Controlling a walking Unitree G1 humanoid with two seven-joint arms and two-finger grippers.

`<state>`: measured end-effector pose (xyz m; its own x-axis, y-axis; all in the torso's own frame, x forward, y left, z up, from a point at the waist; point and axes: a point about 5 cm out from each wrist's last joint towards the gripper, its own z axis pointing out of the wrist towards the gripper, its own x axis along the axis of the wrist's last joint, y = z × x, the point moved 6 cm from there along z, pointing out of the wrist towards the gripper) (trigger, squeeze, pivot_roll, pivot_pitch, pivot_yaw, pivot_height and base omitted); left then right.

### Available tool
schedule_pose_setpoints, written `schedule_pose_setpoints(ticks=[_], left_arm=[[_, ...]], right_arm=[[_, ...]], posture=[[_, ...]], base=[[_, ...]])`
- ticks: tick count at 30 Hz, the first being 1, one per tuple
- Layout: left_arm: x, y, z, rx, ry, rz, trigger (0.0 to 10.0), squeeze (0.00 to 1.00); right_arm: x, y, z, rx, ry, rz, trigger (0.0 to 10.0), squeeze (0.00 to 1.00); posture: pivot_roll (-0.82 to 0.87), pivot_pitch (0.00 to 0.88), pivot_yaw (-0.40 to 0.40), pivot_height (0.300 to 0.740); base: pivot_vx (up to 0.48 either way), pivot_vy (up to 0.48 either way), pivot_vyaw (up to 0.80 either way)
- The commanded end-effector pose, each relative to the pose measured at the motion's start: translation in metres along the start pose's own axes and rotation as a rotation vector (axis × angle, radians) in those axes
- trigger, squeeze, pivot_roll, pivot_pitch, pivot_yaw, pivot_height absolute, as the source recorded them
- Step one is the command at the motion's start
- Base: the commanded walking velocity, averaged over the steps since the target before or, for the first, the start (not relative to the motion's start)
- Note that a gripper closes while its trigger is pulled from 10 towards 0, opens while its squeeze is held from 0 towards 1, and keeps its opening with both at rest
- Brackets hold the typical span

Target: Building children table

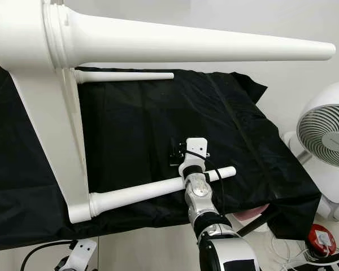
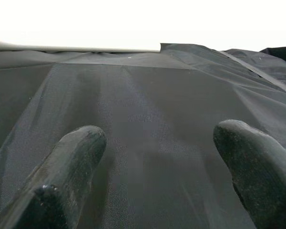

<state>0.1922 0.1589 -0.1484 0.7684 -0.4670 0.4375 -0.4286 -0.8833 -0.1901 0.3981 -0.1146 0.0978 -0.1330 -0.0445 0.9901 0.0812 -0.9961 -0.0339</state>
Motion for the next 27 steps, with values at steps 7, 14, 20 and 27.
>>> schedule_pose_setpoints(ticks=[7, 14, 20, 27], left_arm=[[-0.019, 0.007, -0.002, 0.000, -0.049, 0.004, 10.0, 0.00], [-0.005, -0.008, -0.002, 0.018, 0.028, 0.044, 10.0, 0.00], [0.000, -0.014, -0.003, 0.026, 0.071, 0.085, 10.0, 0.00], [-0.009, -0.017, -0.005, 0.048, 0.066, 0.079, 10.0, 0.00]], right_arm=[[-0.009, 0.004, -0.006, -0.010, -0.029, -0.003, 10.0, 0.00], [-0.006, 0.006, -0.004, 0.000, -0.021, -0.019, 10.0, 0.00], [-0.006, 0.012, -0.004, 0.004, -0.026, -0.037, 10.0, 0.00], [-0.007, 0.018, -0.004, 0.001, -0.030, -0.050, 10.0, 0.00]], posture=[[0.05, 0.000, -0.118, 0.740], [0.06, 0.000, -0.131, 0.740], [0.07, 0.000, -0.142, 0.740], [0.07, 0.011, -0.144, 0.740]], base=[[0.000, 0.000, 0.00], [0.000, 0.000, 0.00], [0.000, 0.000, 0.00], [0.000, 0.000, 0.00]])
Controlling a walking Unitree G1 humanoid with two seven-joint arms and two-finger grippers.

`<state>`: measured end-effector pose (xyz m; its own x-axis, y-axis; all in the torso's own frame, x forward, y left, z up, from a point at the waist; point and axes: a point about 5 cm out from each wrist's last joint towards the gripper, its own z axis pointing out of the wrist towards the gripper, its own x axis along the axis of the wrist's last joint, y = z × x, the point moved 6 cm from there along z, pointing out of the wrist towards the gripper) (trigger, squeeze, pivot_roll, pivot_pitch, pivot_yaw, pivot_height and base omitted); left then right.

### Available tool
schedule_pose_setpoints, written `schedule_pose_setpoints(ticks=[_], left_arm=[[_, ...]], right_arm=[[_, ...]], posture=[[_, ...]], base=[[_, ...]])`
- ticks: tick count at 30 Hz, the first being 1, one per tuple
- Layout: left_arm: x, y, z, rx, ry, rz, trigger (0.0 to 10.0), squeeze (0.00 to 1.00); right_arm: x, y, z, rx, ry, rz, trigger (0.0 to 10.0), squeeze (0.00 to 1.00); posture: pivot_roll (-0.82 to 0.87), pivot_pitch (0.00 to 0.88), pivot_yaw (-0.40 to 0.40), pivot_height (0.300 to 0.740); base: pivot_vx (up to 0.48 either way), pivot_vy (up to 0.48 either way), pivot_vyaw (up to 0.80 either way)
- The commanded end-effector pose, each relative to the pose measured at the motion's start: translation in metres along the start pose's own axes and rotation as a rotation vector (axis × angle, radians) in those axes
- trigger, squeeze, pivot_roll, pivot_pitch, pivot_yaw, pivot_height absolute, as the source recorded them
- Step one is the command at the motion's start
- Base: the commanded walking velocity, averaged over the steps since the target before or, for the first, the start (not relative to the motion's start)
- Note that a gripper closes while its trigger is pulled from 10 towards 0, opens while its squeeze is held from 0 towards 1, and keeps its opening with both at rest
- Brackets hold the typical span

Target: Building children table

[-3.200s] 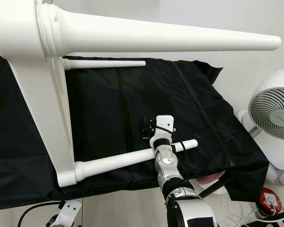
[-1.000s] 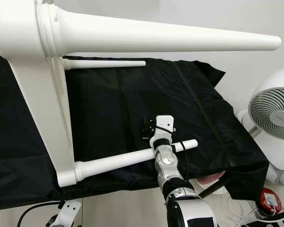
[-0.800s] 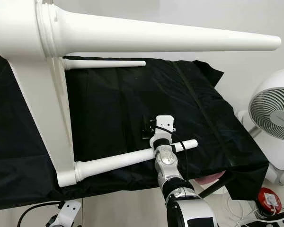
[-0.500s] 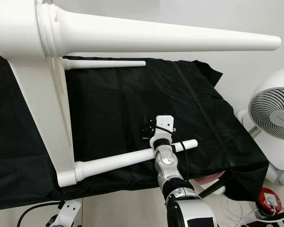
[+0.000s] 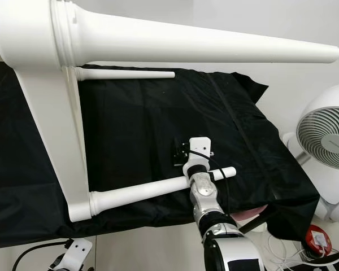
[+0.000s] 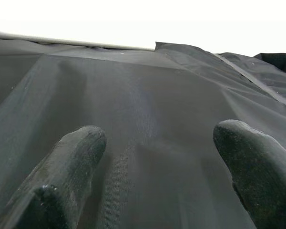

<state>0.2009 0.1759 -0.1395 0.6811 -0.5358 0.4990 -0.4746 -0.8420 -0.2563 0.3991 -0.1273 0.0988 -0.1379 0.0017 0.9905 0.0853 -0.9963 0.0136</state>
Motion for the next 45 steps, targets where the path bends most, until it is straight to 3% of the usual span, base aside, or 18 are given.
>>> schedule_pose_setpoints(ticks=[1, 4, 5, 7, 11, 19, 24, 27, 45], left_arm=[[-0.016, 0.003, -0.003, 0.026, -0.043, -0.031, 10.0, 0.00], [-0.021, 0.001, -0.004, 0.038, -0.057, -0.063, 10.0, 0.00], [-0.030, -0.005, -0.006, 0.069, -0.084, -0.129, 10.0, 0.00], [-0.030, -0.005, -0.006, 0.069, -0.084, -0.129, 10.0, 0.00], [-0.053, -0.019, -0.014, 0.146, -0.134, -0.267, 10.0, 0.00], [-0.063, -0.035, -0.019, 0.226, -0.141, -0.428, 10.0, 0.00], [-0.034, -0.019, -0.009, 0.123, -0.050, -0.439, 10.0, 0.00], [-0.021, -0.010, -0.006, 0.070, -0.013, -0.385, 10.0, 0.00], [-0.036, -0.009, -0.011, 0.082, -0.040, -0.356, 10.0, 0.00]], right_arm=[[-0.008, 0.006, -0.005, -0.012, -0.030, -0.005, 10.0, 0.00], [-0.008, 0.006, -0.005, -0.014, -0.029, -0.006, 10.0, 0.00], [-0.008, 0.008, -0.005, -0.019, -0.027, -0.009, 10.0, 0.00], [-0.008, 0.008, -0.005, -0.019, -0.027, -0.009, 10.0, 0.00], [-0.008, 0.011, -0.006, -0.026, -0.028, -0.010, 10.0, 0.00], [-0.008, 0.010, -0.005, -0.010, -0.030, -0.017, 10.0, 0.00], [-0.006, 0.010, -0.003, -0.001, -0.025, -0.025, 10.0, 0.00], [-0.006, 0.012, -0.004, 0.002, -0.023, -0.034, 10.0, 0.00], [-0.006, 0.015, -0.006, -0.006, -0.019, -0.031, 10.0, 0.00]], posture=[[0.07, 0.014, -0.142, 0.740], [0.07, 0.014, -0.142, 0.740], [0.07, 0.017, -0.138, 0.740], [0.07, 0.017, -0.138, 0.740], [0.07, 0.028, -0.142, 0.740], [0.08, 0.034, -0.149, 0.740], [0.07, 0.043, -0.156, 0.740], [0.07, 0.046, -0.152, 0.740], [0.06, 0.046, -0.151, 0.740]], base=[[0.000, 0.000, 0.00], [0.000, 0.000, 0.00], [0.000, 0.000, 0.00], [0.000, 0.000, 0.00], [0.000, 0.000, 0.00], [0.000, 0.000, 0.00], [0.000, 0.000, 0.00], [0.000, 0.000, 0.00], [0.000, 0.000, 0.00]])
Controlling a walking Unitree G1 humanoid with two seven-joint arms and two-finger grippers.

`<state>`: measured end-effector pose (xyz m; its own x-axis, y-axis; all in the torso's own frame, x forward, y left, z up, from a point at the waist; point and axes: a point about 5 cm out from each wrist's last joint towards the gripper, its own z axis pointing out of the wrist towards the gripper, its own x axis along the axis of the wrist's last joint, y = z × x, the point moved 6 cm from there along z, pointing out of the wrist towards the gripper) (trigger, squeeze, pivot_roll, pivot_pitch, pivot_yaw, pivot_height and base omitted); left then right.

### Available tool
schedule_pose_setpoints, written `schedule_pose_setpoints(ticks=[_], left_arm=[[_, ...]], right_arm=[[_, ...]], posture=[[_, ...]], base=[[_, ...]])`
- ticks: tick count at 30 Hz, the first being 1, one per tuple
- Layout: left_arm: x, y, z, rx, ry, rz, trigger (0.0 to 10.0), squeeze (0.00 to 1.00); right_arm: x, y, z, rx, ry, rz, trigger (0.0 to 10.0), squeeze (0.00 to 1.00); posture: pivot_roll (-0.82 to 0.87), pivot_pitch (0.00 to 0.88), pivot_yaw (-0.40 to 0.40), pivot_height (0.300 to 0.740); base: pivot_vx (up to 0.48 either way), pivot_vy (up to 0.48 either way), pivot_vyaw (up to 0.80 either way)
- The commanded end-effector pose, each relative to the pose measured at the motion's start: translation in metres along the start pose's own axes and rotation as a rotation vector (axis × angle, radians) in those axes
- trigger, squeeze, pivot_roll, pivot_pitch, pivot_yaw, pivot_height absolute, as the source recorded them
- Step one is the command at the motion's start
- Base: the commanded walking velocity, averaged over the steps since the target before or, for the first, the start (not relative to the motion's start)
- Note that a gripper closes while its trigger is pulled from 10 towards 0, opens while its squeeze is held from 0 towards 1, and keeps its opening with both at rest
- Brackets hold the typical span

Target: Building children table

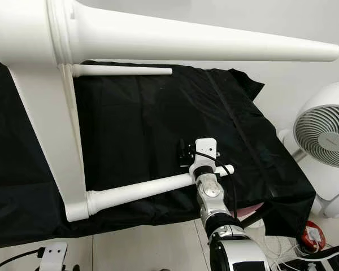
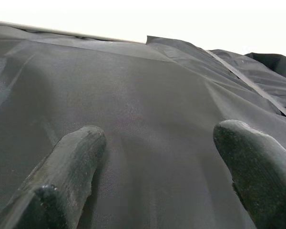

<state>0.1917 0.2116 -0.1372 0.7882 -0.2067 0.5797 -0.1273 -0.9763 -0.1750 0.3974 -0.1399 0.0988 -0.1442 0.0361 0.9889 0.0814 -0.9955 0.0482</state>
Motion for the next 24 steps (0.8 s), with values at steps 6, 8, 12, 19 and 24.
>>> schedule_pose_setpoints(ticks=[6, 8, 12, 19, 24], left_arm=[[-0.0161, 0.0096, -0.0034, -0.037, -0.045, 0.007, 10.0, 0.00], [-0.0160, 0.0096, -0.0034, -0.036, -0.045, 0.010, 10.0, 0.00], [-0.0158, 0.0093, -0.0033, -0.036, -0.044, 0.014, 10.0, 0.00], [-0.0168, 0.0077, -0.0036, -0.029, -0.048, 0.019, 10.0, 0.00], [-0.0183, 0.0063, -0.0039, -0.022, -0.053, 0.017, 10.0, 0.00]], right_arm=[[-0.0046, 0.0002, -0.0019, -0.001, -0.019, 0.004, 10.0, 0.00], [-0.0044, -0.0001, -0.0018, 0.000, -0.019, 0.003, 10.0, 0.00], [-0.0043, -0.0005, -0.0017, 0.002, -0.018, 0.002, 10.0, 0.00], [-0.0045, -0.0003, -0.0017, 0.005, -0.020, -0.002, 10.0, 0.00], [-0.0044, -0.0002, -0.0012, 0.009, -0.021, -0.004, 10.0, 0.00]], posture=[[0.07, 0.031, -0.151, 0.740], [0.07, 0.028, -0.152, 0.740], [0.07, 0.026, -0.152, 0.740], [0.07, 0.020, -0.154, 0.740], [0.07, 0.011, -0.162, 0.740]], base=[[0.000, 0.000, 0.00], [0.000, 0.000, 0.00], [0.000, 0.000, 0.00], [0.000, -0.251, 0.00], [0.000, -0.327, 0.00]])
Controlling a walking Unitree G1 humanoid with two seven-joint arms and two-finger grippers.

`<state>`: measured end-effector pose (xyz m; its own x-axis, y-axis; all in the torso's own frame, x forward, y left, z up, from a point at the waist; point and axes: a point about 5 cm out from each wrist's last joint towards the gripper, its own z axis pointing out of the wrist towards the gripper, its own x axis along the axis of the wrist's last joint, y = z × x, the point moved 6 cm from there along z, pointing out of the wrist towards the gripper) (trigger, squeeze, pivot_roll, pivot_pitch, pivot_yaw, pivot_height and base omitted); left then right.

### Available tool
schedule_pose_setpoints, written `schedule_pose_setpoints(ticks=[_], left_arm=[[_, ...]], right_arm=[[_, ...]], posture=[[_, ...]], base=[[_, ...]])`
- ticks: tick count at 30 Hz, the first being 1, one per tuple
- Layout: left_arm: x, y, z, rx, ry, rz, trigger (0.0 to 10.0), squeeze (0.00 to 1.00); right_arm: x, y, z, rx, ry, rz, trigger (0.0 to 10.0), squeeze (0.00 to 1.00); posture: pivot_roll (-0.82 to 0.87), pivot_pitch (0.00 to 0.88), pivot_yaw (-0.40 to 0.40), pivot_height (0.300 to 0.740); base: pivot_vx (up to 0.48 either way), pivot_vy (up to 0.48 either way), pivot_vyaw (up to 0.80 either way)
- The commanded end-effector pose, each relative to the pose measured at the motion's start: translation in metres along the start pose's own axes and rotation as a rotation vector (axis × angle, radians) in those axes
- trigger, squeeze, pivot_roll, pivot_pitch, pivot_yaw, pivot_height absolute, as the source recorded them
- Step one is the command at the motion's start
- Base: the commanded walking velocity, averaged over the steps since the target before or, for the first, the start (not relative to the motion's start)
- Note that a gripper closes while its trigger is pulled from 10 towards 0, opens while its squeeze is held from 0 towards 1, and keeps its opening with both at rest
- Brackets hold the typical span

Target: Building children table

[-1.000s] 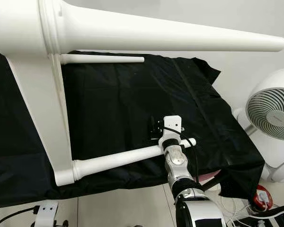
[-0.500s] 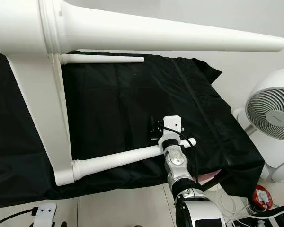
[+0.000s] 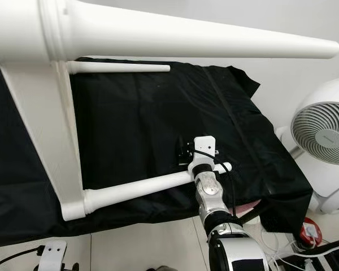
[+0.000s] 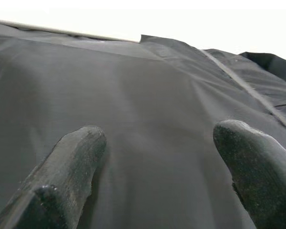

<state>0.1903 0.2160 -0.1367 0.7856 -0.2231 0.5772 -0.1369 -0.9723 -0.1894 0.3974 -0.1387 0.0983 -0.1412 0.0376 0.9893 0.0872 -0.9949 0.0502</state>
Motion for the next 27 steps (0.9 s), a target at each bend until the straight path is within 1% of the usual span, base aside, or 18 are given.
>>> schedule_pose_setpoints(ticks=[1, 21, 25, 26, 27], left_arm=[[-0.0164, 0.0108, -0.0031, -0.029, -0.053, 0.001, 10.0, 0.00], [-0.0182, 0.0078, -0.0037, -0.017, -0.056, -0.011, 10.0, 0.00], [-0.0177, 0.0073, -0.0037, -0.015, -0.052, -0.014, 10.0, 0.00], [-0.0166, 0.0067, -0.0036, -0.013, -0.046, -0.037, 10.0, 0.00], [-0.0166, 0.0067, -0.0036, -0.013, -0.046, -0.037, 10.0, 0.00]], right_arm=[[-0.0039, 0.0010, -0.0013, 0.003, -0.018, -0.003, 10.0, 0.00], [-0.0026, 0.0023, -0.0010, 0.001, -0.013, -0.007, 10.0, 0.00], [-0.0029, 0.0028, -0.0012, -0.001, -0.014, -0.007, 10.0, 0.00], [-0.0031, 0.0034, -0.0014, -0.002, -0.015, -0.007, 10.0, 0.00], [-0.0031, 0.0034, -0.0014, -0.002, -0.015, -0.007, 10.0, 0.00]], posture=[[0.07, 0.011, -0.162, 0.740], [0.07, 0.028, -0.168, 0.740], [0.07, 0.028, -0.167, 0.740], [0.07, 0.036, -0.165, 0.740], [0.07, 0.036, -0.165, 0.740]], base=[[0.000, -0.326, 0.00], [0.000, -0.320, 0.00], [0.000, -0.061, 0.00], [0.000, 0.000, 0.00], [0.000, 0.000, 0.00]])
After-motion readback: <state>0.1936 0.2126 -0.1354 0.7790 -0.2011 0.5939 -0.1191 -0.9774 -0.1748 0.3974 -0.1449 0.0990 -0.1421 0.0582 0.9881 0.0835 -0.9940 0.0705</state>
